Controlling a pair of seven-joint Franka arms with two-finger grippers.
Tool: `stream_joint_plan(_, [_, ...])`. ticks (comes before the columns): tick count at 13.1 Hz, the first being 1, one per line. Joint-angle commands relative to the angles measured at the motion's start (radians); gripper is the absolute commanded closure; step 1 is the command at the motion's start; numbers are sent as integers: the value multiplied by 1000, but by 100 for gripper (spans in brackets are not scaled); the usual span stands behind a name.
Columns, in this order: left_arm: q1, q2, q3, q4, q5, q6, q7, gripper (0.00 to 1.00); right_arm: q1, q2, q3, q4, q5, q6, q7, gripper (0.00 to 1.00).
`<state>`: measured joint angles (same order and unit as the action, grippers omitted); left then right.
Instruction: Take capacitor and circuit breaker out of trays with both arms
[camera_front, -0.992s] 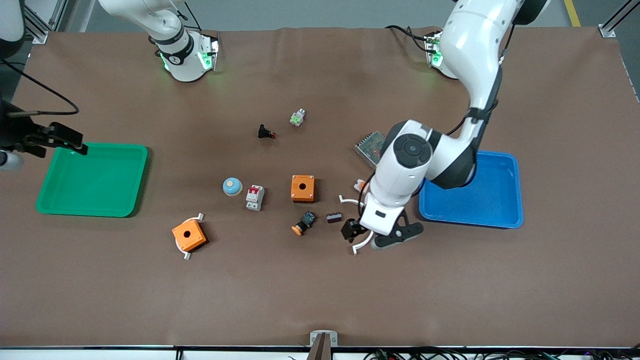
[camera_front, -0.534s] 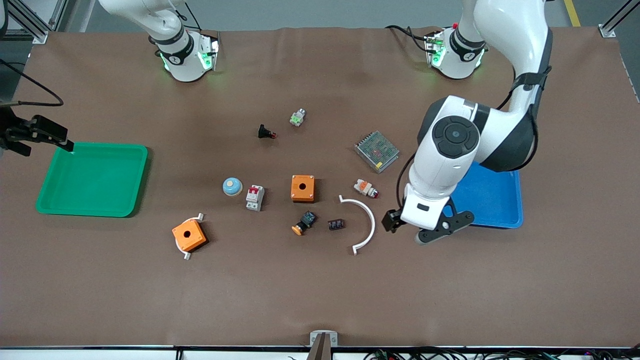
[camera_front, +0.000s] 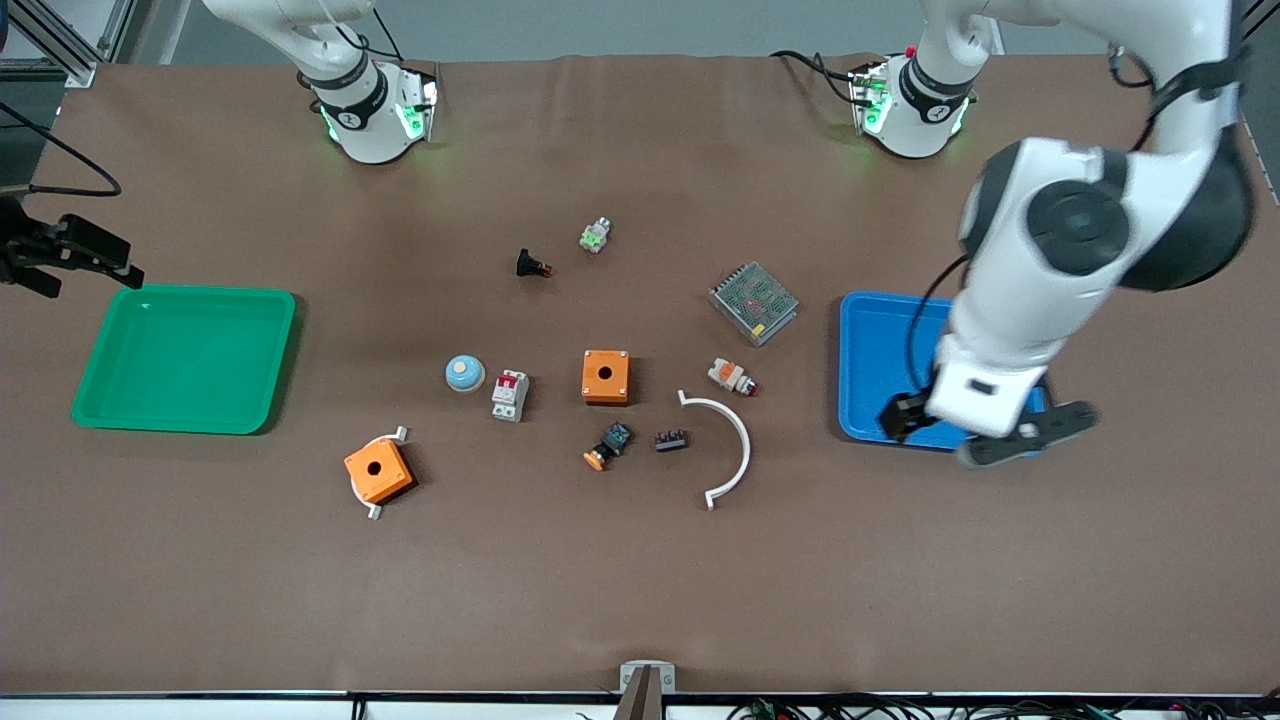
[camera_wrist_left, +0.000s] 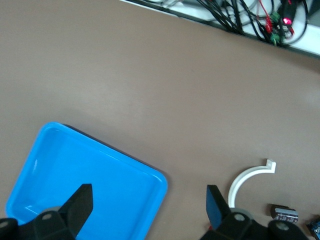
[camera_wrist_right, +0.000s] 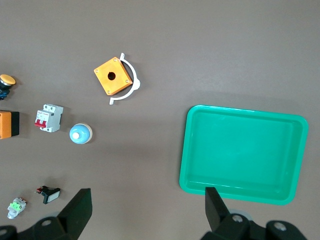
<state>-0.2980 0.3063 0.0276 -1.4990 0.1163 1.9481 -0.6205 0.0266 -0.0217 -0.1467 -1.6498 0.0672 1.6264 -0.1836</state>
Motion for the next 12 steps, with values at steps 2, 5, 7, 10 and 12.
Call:
stream_joint_plan(2, [71,-168,-9,-165,-30,-8,189,0,-45,-29,32,-28,-23,-19,1,0])
stream_joint_plan(5, [118,-214,-9,-176,-43,-41,335,0,-111,-30,90,-28,-26,-23,-1,0])
stream_joint_plan(7, [140,-251,-8,-171,-63,-55,386,0,-105,-29,90,-22,-33,-34,1,0])
stream_joint_plan(10, [240,-311,-41,-179,-64,-109,528,0,-99,-30,90,-15,-36,-42,1,0])
stream_joint_plan(12, [244,-351,-46,-182,-64,-170,547,0,-99,-29,90,-15,-37,-40,3,0])
